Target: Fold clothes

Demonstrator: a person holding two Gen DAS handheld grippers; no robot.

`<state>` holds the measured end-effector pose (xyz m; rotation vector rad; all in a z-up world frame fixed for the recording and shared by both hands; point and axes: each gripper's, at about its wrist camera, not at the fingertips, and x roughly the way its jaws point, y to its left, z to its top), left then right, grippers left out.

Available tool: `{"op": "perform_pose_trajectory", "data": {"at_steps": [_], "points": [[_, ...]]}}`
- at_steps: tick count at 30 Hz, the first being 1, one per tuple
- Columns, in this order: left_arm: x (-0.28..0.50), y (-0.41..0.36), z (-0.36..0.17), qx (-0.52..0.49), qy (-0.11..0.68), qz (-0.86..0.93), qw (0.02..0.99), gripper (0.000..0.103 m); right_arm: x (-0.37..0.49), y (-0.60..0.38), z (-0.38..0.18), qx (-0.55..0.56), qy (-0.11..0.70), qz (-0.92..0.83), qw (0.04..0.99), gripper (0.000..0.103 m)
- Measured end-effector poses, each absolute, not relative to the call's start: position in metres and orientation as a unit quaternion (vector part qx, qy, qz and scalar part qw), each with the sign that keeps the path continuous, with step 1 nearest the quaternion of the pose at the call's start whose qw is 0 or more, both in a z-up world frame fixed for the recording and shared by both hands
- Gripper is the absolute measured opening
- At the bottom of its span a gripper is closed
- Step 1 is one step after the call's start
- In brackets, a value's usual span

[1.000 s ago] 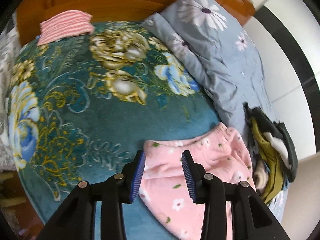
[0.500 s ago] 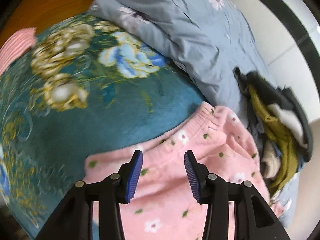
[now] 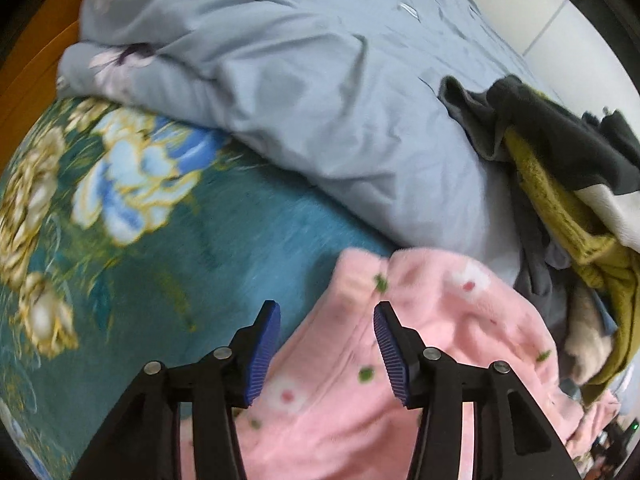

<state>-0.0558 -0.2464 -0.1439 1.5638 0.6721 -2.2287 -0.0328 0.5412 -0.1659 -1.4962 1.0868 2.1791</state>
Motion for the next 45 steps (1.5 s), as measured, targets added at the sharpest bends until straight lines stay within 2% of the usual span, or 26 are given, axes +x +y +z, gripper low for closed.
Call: {"op": "perform_pose_trajectory", "data": {"at_steps": [3, 4, 5, 6, 7, 11, 14, 17, 22, 26, 33, 36, 37, 45], "points": [[-0.068, -0.245, -0.152, 0.556, 0.23, -0.783, 0.16, 0.053, -0.047, 0.535, -0.174, -0.525, 0.374, 0.753, 0.132, 0.04], [-0.071, -0.245, -0.154, 0.558, 0.228, -0.782, 0.158, 0.054, -0.049, 0.532, -0.175, -0.525, 0.373, 0.754, 0.13, 0.034], [-0.075, -0.244, -0.157, 0.56, 0.226, -0.782, 0.156, 0.054, -0.05, 0.529, -0.175, -0.527, 0.372, 0.753, 0.13, 0.02], [-0.079, -0.244, -0.159, 0.562, 0.223, -0.782, 0.153, 0.054, -0.05, 0.527, -0.175, -0.53, 0.37, 0.752, 0.131, 0.011], [-0.083, -0.243, -0.162, 0.564, 0.221, -0.781, 0.151, 0.054, -0.049, 0.525, -0.172, -0.53, 0.367, 0.753, 0.132, 0.008], [-0.088, -0.242, -0.168, 0.567, 0.214, -0.783, 0.14, 0.054, -0.027, 0.536, -0.135, -0.482, 0.352, 0.79, 0.139, 0.006], [-0.089, -0.24, -0.17, 0.564, 0.214, -0.786, 0.134, 0.054, 0.015, 0.572, -0.107, -0.428, 0.35, 0.81, 0.195, 0.006], [-0.092, -0.236, -0.176, 0.57, 0.21, -0.783, 0.132, 0.054, 0.049, 0.604, -0.119, -0.435, 0.36, 0.786, 0.252, 0.006], [-0.094, -0.235, -0.181, 0.572, 0.209, -0.781, 0.139, 0.054, 0.088, 0.626, -0.16, -0.457, 0.407, 0.733, 0.296, 0.006], [-0.095, -0.236, -0.183, 0.572, 0.206, -0.78, 0.145, 0.054, 0.096, 0.628, -0.161, -0.456, 0.414, 0.734, 0.287, 0.008], [-0.097, -0.237, -0.185, 0.568, 0.203, -0.784, 0.15, 0.054, 0.069, 0.632, -0.132, -0.465, 0.341, 0.768, 0.279, 0.024], [-0.098, -0.236, -0.185, 0.565, 0.195, -0.788, 0.152, 0.053, 0.042, 0.634, -0.127, -0.465, 0.33, 0.778, 0.263, 0.037], [-0.098, -0.236, -0.184, 0.564, 0.192, -0.789, 0.153, 0.052, 0.03, 0.633, -0.13, -0.469, 0.334, 0.779, 0.248, 0.041], [-0.088, -0.238, -0.169, 0.537, 0.19, -0.804, 0.167, 0.036, -0.045, 0.613, -0.164, -0.522, 0.319, 0.764, 0.205, 0.041]]}}
